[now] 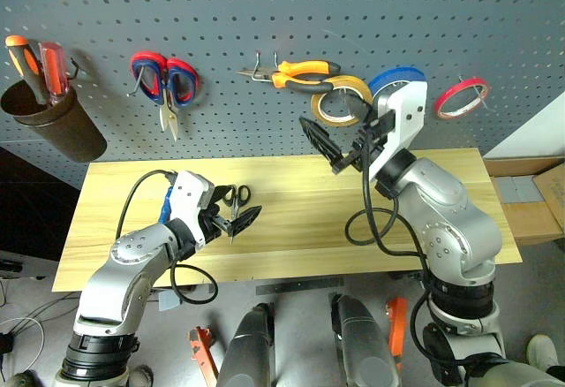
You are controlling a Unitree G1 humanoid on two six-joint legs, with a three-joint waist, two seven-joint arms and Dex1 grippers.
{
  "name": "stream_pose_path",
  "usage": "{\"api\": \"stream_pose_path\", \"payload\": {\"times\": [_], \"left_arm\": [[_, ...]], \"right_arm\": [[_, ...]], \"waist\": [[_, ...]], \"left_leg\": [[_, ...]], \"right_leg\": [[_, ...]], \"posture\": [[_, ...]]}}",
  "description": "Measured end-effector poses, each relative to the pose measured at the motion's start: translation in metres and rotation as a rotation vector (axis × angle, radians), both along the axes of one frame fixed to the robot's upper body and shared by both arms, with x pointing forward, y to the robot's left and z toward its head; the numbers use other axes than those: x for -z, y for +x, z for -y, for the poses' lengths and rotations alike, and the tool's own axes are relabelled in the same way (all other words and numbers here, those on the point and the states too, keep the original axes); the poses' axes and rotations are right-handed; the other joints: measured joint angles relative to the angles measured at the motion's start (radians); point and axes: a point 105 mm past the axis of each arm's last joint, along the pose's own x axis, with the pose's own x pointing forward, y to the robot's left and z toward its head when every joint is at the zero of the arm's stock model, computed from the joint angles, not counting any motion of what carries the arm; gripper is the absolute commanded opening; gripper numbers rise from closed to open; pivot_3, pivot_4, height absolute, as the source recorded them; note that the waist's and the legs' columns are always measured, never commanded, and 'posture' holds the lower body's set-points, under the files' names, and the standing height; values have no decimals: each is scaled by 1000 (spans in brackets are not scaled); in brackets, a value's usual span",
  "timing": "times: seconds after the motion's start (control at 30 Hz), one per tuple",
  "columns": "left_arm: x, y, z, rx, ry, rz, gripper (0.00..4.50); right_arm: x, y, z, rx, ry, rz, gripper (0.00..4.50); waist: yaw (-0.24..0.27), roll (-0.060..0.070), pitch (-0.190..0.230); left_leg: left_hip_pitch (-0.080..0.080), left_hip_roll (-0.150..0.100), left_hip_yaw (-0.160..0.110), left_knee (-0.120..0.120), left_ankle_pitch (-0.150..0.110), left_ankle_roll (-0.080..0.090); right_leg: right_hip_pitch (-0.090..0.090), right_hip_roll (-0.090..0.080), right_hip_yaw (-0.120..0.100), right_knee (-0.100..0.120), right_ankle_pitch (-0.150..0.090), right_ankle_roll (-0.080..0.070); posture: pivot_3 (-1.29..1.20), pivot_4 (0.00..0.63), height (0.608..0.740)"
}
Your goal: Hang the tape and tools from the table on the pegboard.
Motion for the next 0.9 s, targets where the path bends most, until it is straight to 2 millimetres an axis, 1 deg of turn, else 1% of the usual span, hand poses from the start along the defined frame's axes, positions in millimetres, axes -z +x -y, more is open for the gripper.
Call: {"api": "stream_pose_path", "payload": {"times": [0.1, 0.17, 0.23, 0.27, 0.37, 0.47, 0.6, 0.73, 0.9], "left_arm": [[17, 0, -8, -63, 46, -88, 4500], [42, 1, -22, -156, 107, -209, 4500], [55, 1, -29, -210, 127, -278, 4500], [59, 2, -31, -230, 131, -297, 4500], [62, 9, -35, -283, 173, -322, 4500], [71, 17, -39, -344, 200, -354, 4500], [68, 33, -30, -359, 212, -329, 4500], [65, 50, -20, -376, 200, -303, 4500], [66, 56, -14, -375, 206, -292, 4500]], "right_arm": [[7, -10, -6, -71, -23, -56, 4476], [19, -20, -15, -131, -47, -118, 4476], [28, -22, -19, -145, -69, -163, 4476], [30, -22, -20, -141, -73, -180, 4476], [40, -22, -22, -136, -108, -234, 4476], [51, -24, -26, -136, -156, -280, 4476], [57, -25, -29, -130, -189, -300, 4476], [59, -26, -30, -128, -193, -307, 4476], [64, -28, -31, -137, -210, -327, 4476]], "waist": [[0, 0, 0], [-1, 0, 0], [-1, 0, 0], [0, 0, 0], [2, 0, 0], [3, 0, 0], [4, 0, 0], [6, 0, -1], [4, 2, -4]], "left_leg": [[0, 0, 0, 0, 0, 0], [0, 0, 0, 0, 0, 0], [0, 0, 0, 0, 0, 0], [0, 0, 0, 0, 0, 0], [0, 0, -1, 0, 0, 0], [0, 0, -1, 0, 0, 0], [0, 0, -1, 0, 0, 0], [0, -1, 0, 1, 0, 0], [1, -1, 0, 1, 0, 0]], "right_leg": [[0, 0, 0, 0, 0, 0], [0, 1, 0, 0, 0, 0], [0, 1, 0, 1, 0, 0], [0, 1, 0, 1, 0, 0], [0, 1, -1, 1, 0, 0], [0, 1, 0, 1, 0, 0], [0, 0, -1, 1, 0, 0], [0, 0, 0, 1, 0, 0], [1, 0, 0, 1, 0, 0]], "posture": [[-51, 319, 740], [-52, 321, 740], [-54, 325, 740], [-54, 325, 740], [-55, 330, 740], [-55, 331, 740], [-62, 330, 740], [-69, 330, 740], [-82, 328, 740]]}}
